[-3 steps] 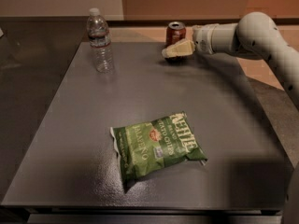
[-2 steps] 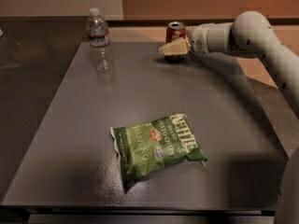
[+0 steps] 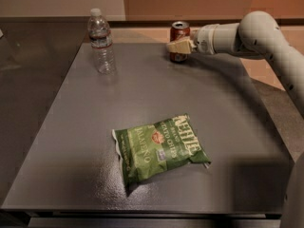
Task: Move coke can near green jalapeno chip bag
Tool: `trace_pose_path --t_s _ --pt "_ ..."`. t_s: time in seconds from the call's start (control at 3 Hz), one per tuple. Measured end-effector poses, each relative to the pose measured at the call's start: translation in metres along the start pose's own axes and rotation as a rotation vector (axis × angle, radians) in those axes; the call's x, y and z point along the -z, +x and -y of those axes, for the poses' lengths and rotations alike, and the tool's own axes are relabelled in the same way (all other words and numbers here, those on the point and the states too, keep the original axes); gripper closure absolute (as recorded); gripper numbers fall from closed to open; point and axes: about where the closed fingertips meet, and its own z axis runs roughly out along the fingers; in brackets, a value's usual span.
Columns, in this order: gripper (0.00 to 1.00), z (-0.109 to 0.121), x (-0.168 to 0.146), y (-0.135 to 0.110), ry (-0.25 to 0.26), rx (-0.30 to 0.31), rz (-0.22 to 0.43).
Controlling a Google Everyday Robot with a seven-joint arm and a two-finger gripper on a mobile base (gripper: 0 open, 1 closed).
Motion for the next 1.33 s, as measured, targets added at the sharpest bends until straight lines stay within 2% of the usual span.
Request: trace_pose_path --t_s 0.33,0.67,1.0,1.33 --pt "0.87 -0.014 0.013 -0.007 -0.055 0.008 0.014" --pt "1.00 -0.047 0.037 -0.020 -0.160 0.016 0.041" --pt "1.00 -0.082 0.059 -0.025 -0.257 0.004 0.058" --pt "1.00 -0.120 0.076 -0.019 -0.354 -0.024 0.056"
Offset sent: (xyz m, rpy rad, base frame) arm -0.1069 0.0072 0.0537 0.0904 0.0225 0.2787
